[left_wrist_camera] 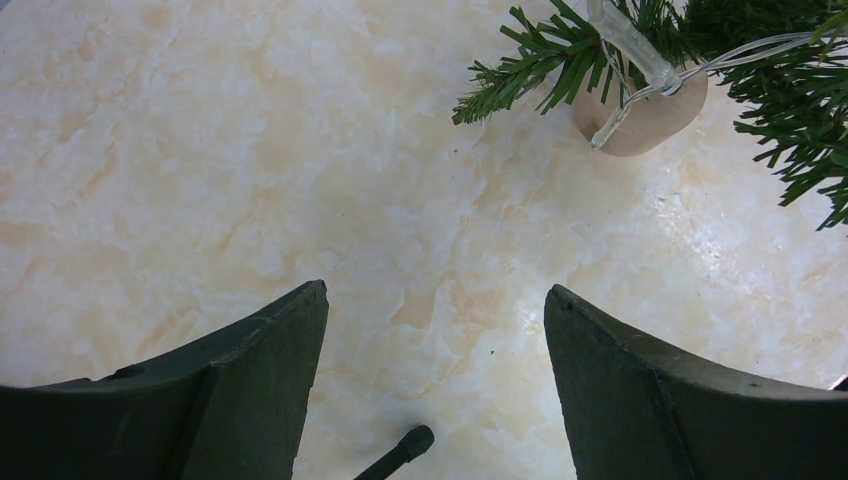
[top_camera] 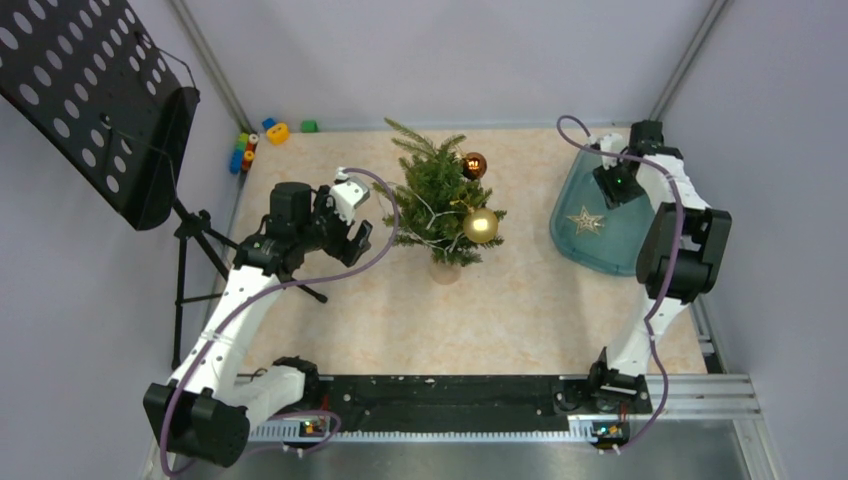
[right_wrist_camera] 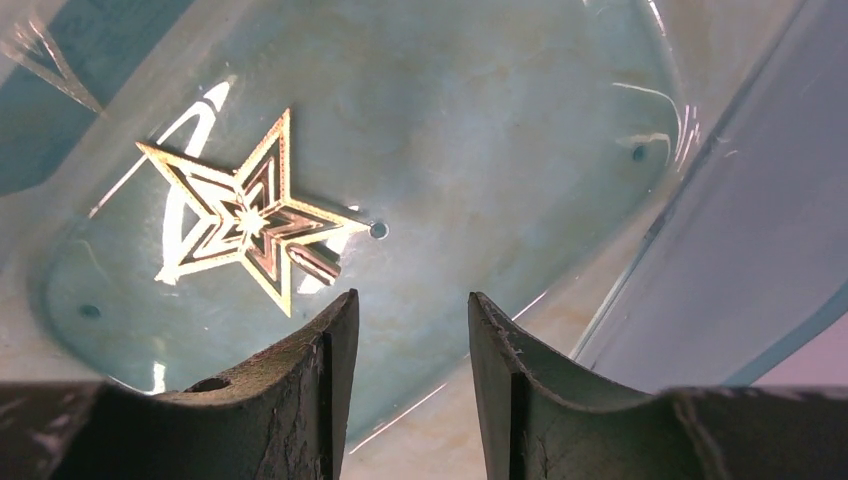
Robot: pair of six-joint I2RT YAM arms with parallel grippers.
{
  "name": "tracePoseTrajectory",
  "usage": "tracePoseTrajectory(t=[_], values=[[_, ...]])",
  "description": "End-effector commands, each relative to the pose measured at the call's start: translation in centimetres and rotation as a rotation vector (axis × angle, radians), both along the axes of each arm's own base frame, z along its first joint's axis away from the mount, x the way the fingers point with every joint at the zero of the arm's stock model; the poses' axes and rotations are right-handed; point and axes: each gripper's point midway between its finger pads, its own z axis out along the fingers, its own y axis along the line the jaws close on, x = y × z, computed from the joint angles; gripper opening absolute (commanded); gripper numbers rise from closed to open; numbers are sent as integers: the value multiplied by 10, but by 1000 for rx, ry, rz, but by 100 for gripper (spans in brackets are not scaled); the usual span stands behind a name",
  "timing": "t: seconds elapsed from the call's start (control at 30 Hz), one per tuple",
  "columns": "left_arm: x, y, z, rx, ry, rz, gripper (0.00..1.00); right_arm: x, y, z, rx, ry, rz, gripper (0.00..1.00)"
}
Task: Decorate the small christmas tree
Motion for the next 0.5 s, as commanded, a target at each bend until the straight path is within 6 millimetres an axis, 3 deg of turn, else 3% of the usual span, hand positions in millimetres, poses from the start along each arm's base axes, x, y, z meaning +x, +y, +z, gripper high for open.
tracePoseTrajectory(t=[0.0,0.27,0.47], values=[[5,-1,18,0,-68,-8,84,-6,-6,-18,-46,66,93,44],[9,3,18,16,-69,17,84,-5,14,-36,43,115,214,44],[10,7,17,29,-70,34,84,-10,14,-56,43,178,254,41]])
